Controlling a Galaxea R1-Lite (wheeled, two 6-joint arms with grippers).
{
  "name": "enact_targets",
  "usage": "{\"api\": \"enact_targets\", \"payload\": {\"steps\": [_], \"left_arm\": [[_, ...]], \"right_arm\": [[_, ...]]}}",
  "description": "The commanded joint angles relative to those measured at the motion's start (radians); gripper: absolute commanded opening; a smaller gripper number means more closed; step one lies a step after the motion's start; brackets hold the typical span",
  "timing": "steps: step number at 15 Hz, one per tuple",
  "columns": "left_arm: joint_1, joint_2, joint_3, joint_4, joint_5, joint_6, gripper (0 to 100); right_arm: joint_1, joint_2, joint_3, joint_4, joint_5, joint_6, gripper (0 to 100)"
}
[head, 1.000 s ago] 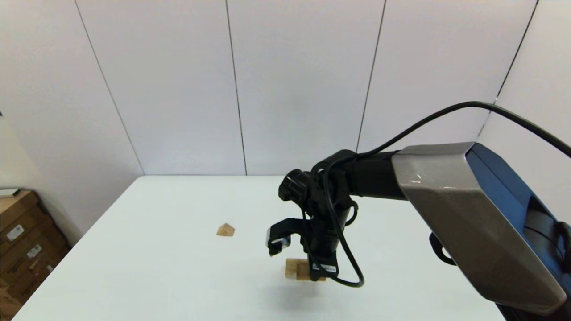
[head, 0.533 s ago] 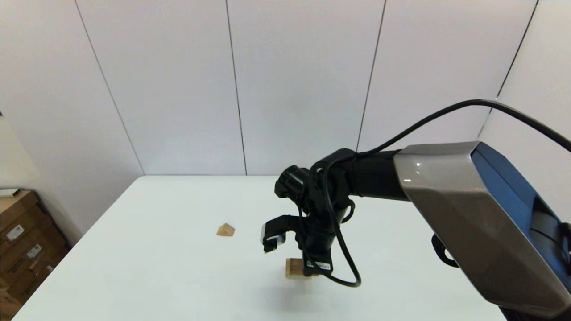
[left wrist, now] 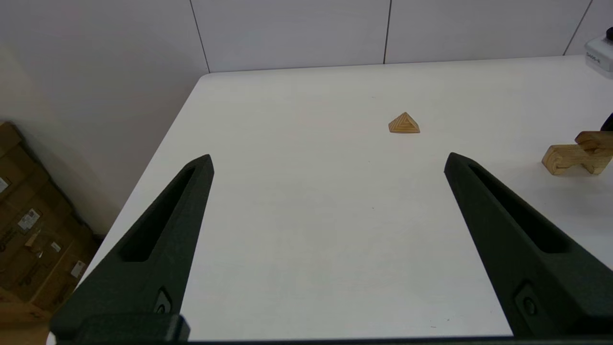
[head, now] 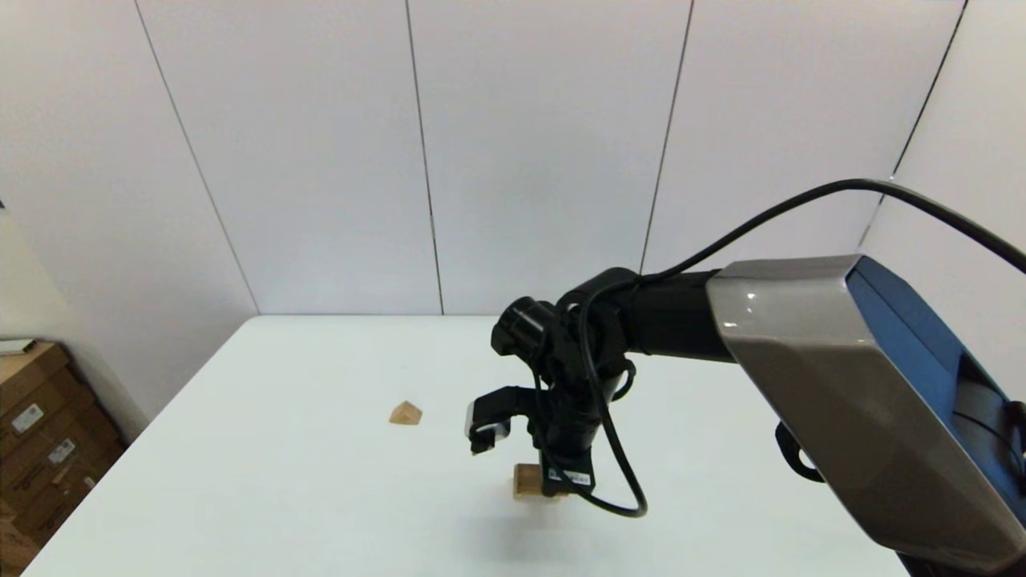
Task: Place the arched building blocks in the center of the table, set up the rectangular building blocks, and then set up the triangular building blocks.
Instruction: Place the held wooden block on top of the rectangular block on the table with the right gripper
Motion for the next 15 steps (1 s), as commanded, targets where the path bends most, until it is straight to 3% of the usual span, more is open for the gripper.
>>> {"api": "enact_targets", "payload": {"steps": [1,15], "left_arm": [[0.0,0.001,0.0,0.0,0.0,0.0,100],[0.0,0.001,0.0,0.0,0.0,0.0,100]], "right_arm": [[-0.001,-0.011,0.0,0.001,0.002,-0.006,0],[-0.008,0.0,0.0,-0.036,0.001,-0.006,0]]}}
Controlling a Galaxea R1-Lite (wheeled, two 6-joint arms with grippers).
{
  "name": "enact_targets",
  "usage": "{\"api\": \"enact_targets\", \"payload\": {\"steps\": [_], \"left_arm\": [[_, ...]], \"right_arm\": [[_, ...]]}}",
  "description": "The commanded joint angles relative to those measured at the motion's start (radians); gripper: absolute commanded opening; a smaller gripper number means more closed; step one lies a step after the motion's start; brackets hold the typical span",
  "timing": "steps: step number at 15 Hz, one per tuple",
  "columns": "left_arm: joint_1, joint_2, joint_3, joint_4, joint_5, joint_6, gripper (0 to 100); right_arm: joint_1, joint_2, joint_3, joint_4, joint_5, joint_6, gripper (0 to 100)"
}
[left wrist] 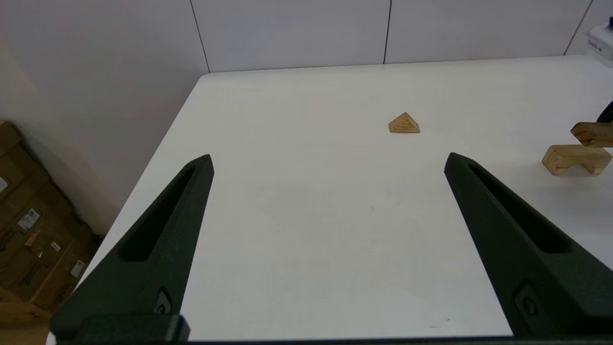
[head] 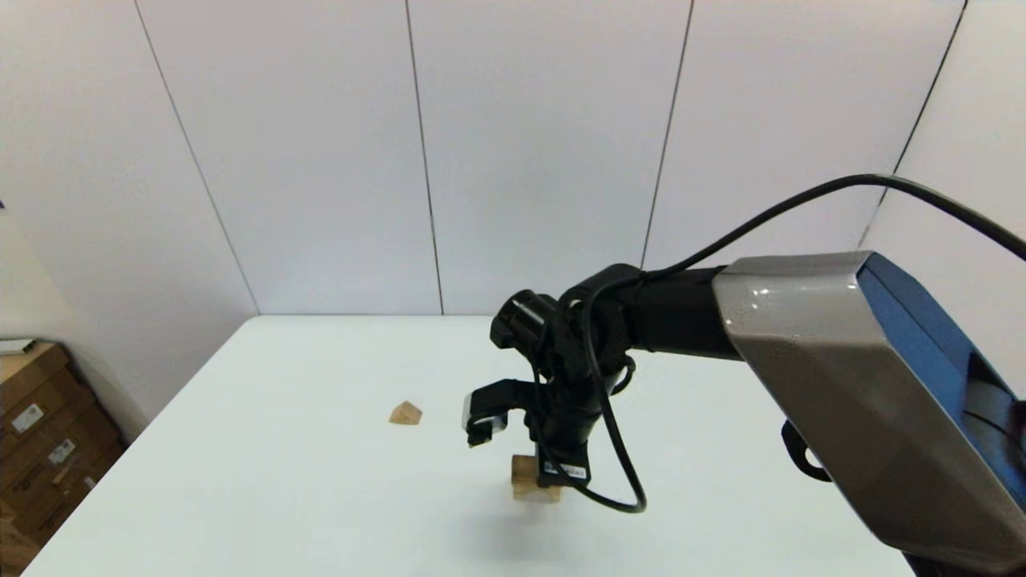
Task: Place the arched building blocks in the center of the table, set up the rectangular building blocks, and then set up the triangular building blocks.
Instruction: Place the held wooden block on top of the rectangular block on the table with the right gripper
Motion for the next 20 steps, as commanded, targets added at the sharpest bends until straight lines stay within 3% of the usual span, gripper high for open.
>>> {"api": "enact_targets", "payload": {"steps": [1,20], "left_arm": [[0.0,0.001,0.0,0.0,0.0,0.0,100],[0.0,0.001,0.0,0.0,0.0,0.0,100]], "right_arm": [[-0.012,0.013,0.0,-0.006,-0.001,-0.007,0],[-0.014,0.055,0.0,-0.051,-0.001,-0.01,0]]}}
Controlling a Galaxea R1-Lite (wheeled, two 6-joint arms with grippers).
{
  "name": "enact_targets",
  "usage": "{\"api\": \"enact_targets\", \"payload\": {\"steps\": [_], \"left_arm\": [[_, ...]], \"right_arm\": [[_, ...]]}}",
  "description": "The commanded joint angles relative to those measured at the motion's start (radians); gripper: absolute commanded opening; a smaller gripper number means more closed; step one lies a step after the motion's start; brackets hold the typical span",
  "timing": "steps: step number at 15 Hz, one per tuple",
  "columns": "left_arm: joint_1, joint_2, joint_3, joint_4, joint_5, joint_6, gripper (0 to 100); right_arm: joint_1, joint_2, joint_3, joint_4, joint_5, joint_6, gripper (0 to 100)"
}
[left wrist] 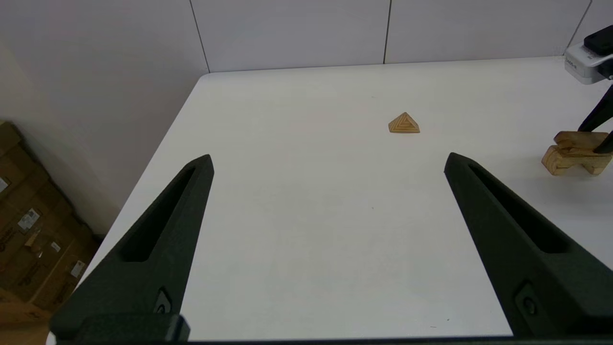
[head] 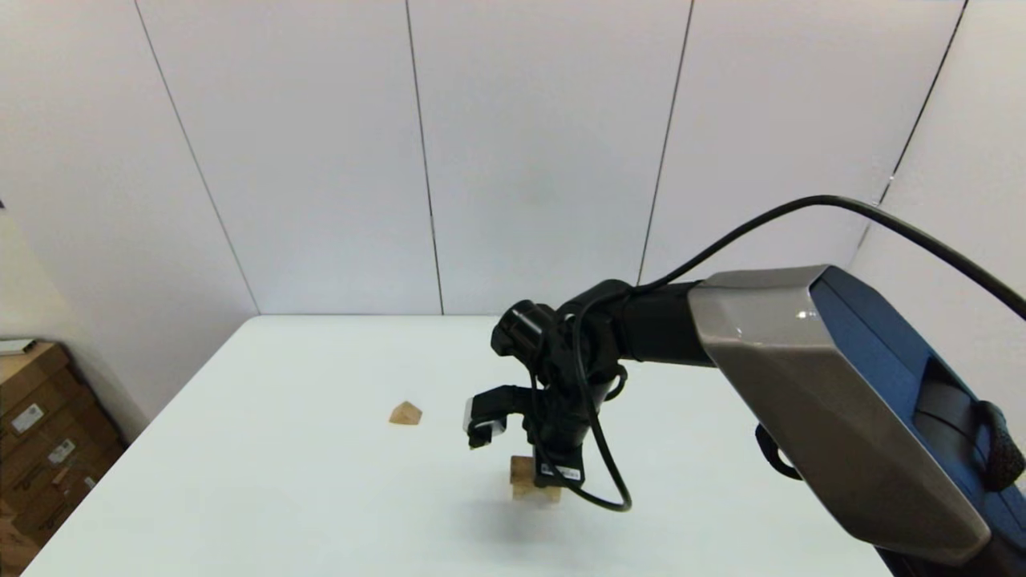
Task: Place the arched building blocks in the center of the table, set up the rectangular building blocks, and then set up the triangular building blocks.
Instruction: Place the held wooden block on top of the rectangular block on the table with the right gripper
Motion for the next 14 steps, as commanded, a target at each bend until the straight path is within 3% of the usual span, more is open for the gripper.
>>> {"api": "enact_targets", "payload": {"steps": [1,14], "left_arm": [[0.0,0.001,0.0,0.001,0.0,0.0,100],[0.0,0.001,0.0,0.001,0.0,0.0,100]], "right_arm": [[0.001,0.003,0.001,0.005,0.0,-0.005,0],[0.001,0.0,0.001,0.005,-0.005,-0.015,0]]}}
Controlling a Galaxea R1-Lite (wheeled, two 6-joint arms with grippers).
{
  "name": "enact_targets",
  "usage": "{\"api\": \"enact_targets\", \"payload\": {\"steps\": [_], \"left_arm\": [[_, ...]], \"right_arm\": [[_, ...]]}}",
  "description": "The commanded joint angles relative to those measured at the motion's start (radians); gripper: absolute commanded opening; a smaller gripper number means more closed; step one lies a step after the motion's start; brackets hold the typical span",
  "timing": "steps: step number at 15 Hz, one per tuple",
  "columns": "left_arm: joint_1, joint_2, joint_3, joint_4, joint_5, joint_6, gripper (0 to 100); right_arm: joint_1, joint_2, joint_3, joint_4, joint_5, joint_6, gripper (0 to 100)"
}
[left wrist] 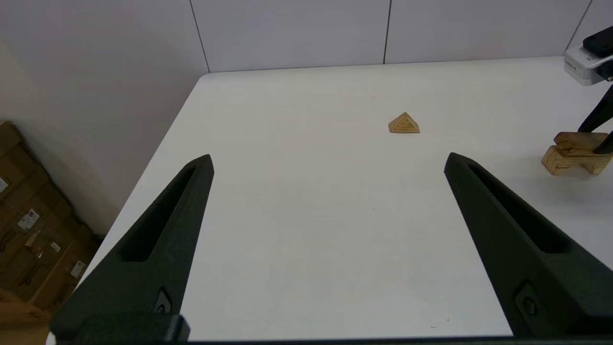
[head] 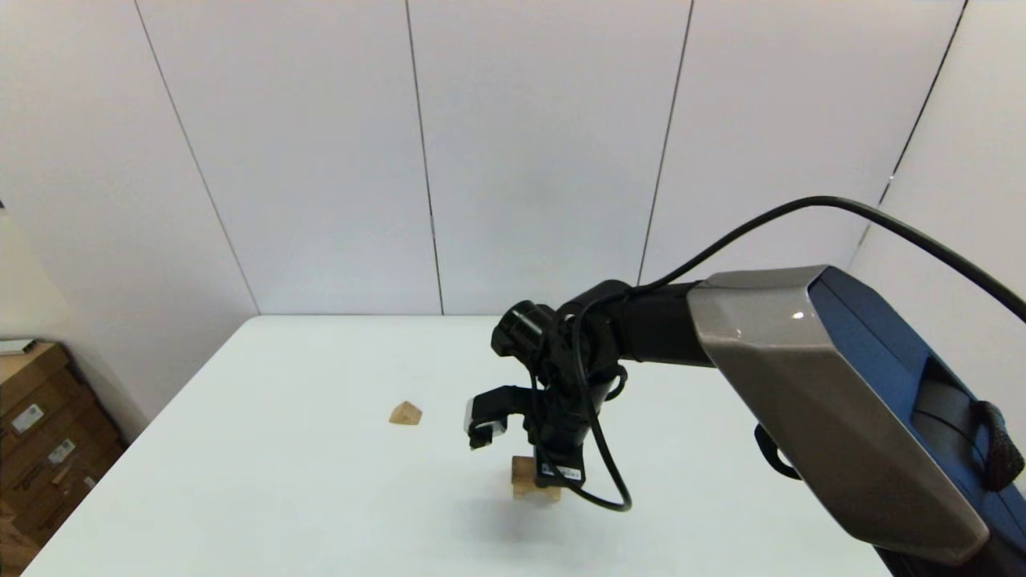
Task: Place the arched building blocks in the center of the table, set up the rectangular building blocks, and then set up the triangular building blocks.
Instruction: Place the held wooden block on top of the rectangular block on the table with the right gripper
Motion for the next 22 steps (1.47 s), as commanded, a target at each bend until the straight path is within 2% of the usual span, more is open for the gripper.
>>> {"api": "enact_targets", "payload": {"steps": [1,11,22], "left_arm": [[0.0,0.001,0.0,0.0,0.0,0.0,100],[0.0,0.001,0.0,0.0,0.0,0.0,100],[0.0,0.001,0.0,0.0,0.0,0.0,100]], "right_arm": [[0.0,-0.003,-0.001,0.005,0.001,-0.013,0],[0.0,-0.003,-0.001,0.005,-0.001,-0.068,0],[0.0,0.007,-0.001,-0.004,0.001,-0.068,0]]}}
